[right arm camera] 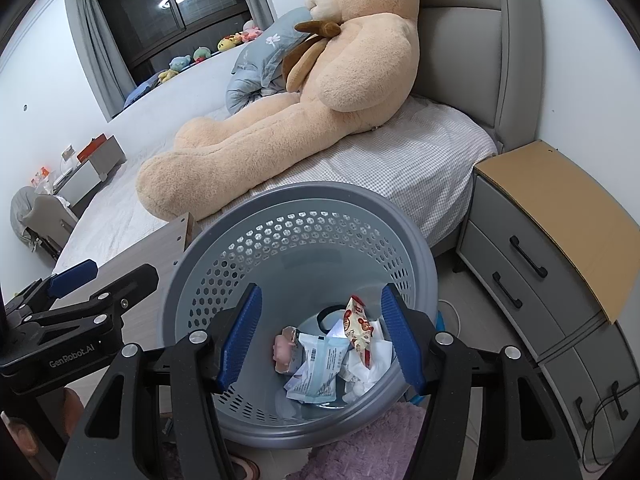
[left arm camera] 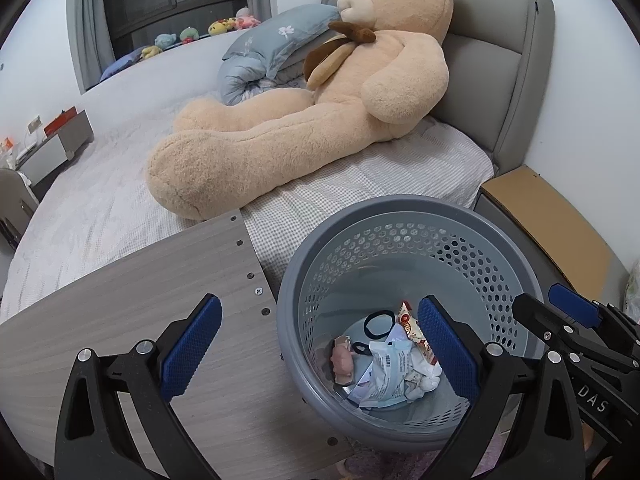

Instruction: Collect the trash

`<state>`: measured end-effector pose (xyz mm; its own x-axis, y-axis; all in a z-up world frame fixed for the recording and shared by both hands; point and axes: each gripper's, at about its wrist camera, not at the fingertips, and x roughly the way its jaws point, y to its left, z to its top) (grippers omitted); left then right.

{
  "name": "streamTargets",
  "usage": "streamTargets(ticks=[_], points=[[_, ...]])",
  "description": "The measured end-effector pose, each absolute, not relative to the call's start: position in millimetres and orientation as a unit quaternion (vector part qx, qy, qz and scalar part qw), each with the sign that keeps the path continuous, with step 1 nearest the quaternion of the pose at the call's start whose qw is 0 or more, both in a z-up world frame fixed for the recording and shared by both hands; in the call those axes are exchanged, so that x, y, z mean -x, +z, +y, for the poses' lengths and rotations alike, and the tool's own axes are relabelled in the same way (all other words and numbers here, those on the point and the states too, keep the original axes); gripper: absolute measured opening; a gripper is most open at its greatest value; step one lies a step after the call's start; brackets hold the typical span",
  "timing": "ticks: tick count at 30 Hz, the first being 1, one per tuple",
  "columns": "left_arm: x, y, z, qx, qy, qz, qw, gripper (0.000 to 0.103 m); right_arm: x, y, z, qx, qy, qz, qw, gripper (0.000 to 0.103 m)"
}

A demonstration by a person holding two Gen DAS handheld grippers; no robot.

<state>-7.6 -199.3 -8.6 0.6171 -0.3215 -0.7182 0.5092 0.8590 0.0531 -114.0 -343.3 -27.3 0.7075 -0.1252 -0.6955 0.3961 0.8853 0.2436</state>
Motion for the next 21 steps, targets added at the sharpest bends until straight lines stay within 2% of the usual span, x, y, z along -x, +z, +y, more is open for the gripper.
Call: streamTargets(ticks=[21], points=[[7.5,-11.0,-200.1,-0.135,-0.224,0.369,0.892,0.097,111.4,-27.4,-342.2,-0.194,-0.138,0.356,0.904,0.060]])
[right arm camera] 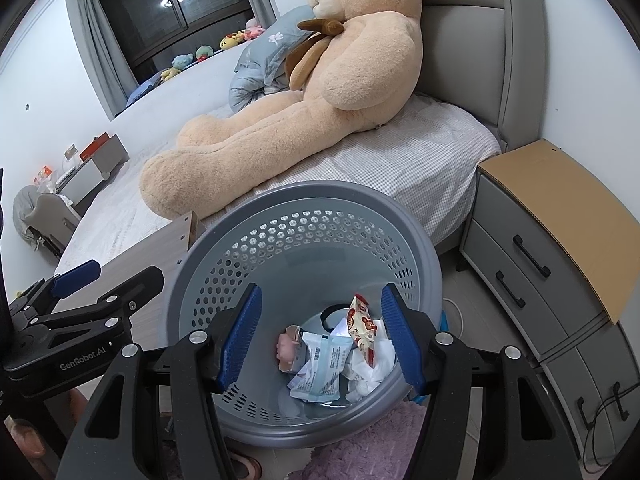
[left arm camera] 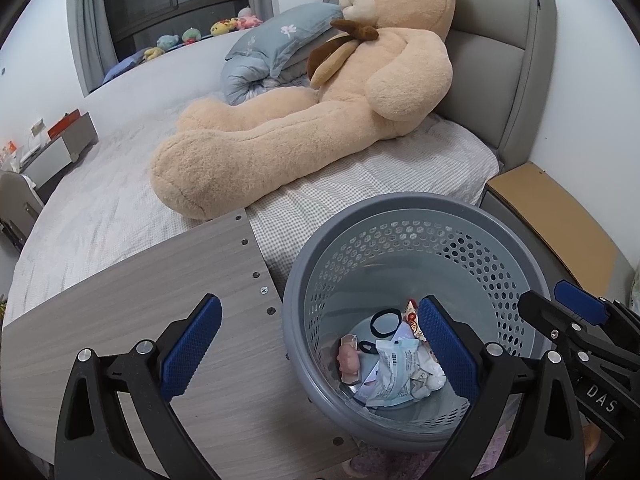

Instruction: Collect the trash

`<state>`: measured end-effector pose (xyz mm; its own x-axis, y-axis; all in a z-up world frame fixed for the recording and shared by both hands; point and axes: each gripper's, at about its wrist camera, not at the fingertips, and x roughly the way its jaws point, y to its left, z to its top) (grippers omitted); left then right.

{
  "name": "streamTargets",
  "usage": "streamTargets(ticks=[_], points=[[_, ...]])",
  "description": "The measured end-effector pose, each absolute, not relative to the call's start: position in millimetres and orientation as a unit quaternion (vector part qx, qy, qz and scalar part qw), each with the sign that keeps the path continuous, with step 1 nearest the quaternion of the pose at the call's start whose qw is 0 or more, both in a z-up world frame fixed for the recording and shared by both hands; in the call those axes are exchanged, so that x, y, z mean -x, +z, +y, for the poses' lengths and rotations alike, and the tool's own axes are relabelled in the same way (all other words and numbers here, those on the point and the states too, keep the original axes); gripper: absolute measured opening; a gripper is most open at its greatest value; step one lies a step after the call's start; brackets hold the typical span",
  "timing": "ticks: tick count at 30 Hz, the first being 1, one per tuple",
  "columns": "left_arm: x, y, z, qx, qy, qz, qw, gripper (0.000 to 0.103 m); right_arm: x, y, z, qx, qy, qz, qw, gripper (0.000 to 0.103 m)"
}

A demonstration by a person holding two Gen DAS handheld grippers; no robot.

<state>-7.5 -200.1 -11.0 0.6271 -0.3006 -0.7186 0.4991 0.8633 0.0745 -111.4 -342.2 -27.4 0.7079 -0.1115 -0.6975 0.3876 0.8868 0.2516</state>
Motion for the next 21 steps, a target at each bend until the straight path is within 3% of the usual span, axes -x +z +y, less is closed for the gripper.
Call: streamTargets(ticks=[21], points=[[7.1,-10.2,-201.4,-0.132,-0.226,0.370,0.891,0.097,109.5,-22.4,-339.4,-0.189,-0.135,0.354,0.906,0.060]])
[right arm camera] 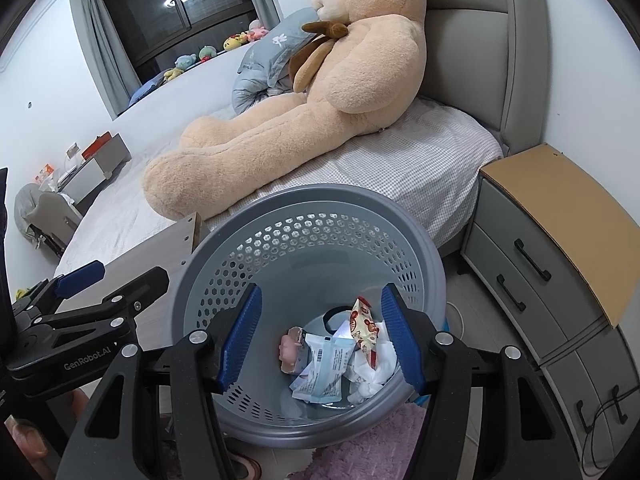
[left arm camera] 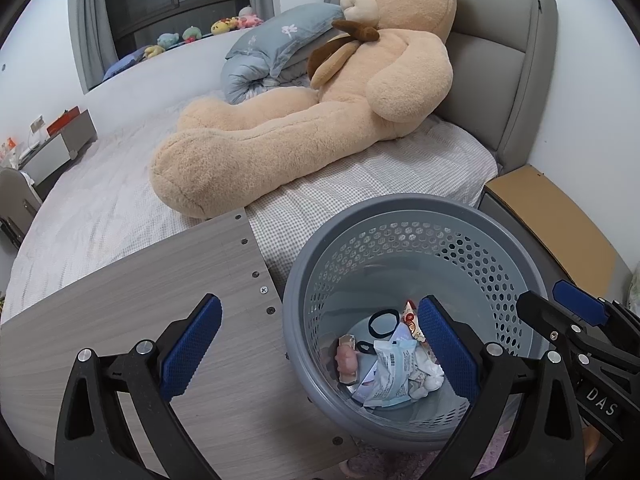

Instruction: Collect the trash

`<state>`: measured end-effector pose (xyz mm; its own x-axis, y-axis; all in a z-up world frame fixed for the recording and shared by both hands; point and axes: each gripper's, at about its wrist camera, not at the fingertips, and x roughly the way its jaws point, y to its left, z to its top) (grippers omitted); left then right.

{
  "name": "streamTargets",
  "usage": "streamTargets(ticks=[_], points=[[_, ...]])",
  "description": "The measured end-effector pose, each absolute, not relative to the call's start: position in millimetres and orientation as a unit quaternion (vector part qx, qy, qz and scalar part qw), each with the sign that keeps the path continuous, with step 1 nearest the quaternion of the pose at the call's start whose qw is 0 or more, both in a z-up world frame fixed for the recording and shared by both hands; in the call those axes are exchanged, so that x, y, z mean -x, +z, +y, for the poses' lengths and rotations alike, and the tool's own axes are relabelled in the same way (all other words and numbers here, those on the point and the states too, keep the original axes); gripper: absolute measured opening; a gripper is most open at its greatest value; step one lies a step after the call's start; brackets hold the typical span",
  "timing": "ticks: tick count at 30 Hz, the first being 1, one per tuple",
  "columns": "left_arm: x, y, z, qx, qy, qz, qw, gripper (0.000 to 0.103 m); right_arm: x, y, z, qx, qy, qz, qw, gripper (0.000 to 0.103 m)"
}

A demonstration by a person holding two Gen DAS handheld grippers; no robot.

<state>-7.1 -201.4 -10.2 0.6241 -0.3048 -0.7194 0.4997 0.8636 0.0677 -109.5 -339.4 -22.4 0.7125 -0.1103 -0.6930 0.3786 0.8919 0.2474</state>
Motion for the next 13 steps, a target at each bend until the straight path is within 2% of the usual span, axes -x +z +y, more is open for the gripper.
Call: streamTargets(ticks=[13], points=[[7.1,-11.0,-197.6,-0.127,-0.223,0.371,0.892,0.097,109.9,-21.7,-337.4,-0.189,-0.133,0.353,0.907,0.060]])
